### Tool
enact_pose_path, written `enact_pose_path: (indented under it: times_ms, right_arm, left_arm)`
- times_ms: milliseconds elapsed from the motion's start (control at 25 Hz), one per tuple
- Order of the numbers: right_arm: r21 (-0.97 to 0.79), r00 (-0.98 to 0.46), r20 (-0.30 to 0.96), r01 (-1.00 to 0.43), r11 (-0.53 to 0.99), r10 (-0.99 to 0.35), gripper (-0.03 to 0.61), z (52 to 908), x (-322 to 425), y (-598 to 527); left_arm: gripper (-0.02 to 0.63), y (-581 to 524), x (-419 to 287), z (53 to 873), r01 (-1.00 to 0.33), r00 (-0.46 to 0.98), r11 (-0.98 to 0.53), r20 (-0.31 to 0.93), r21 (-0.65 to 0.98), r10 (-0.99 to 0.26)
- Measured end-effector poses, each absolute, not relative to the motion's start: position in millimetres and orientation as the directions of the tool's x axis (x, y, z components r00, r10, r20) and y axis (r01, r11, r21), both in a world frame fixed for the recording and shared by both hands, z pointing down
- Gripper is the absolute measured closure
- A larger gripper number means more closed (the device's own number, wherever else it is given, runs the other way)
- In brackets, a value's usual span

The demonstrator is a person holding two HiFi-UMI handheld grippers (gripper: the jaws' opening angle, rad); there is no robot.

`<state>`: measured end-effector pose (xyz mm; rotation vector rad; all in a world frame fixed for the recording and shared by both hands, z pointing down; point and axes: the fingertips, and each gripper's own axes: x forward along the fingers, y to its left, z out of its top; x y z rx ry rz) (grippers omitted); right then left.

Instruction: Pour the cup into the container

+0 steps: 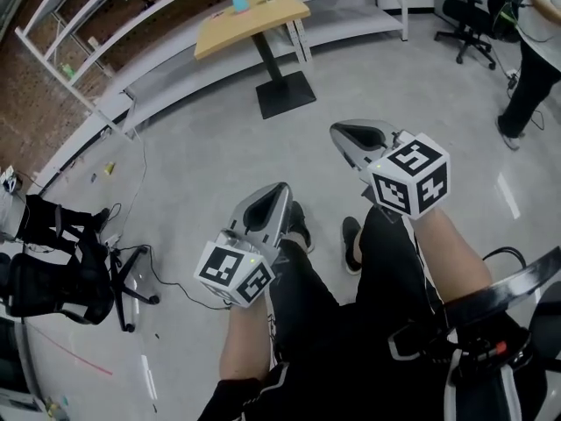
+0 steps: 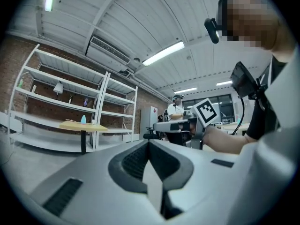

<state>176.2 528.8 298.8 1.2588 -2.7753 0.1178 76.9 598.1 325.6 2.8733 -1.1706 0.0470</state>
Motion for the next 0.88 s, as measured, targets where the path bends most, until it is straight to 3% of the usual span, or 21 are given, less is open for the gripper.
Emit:
enact_pose_path:
  times_ms: [400, 880]
  right_arm:
    - [-0.042, -0.651, 0.122, -0.757, 0.652, -0.749, 0.577, 311.6, 184.4, 712.4]
    - [-0.060, -0.629, 0.074, -0.777, 0.626, -0.774, 0.577, 302.9, 210.1, 856.2]
  left_arm:
    - [0.615, 776.9, 81.5, 326.4, -0.701, 0.713, -0.713, 0.039, 0.011, -0.701]
    - [0.615, 892.1, 62.8, 318.8, -0.764, 0.643, -0.642, -0.008, 0.064, -0.766]
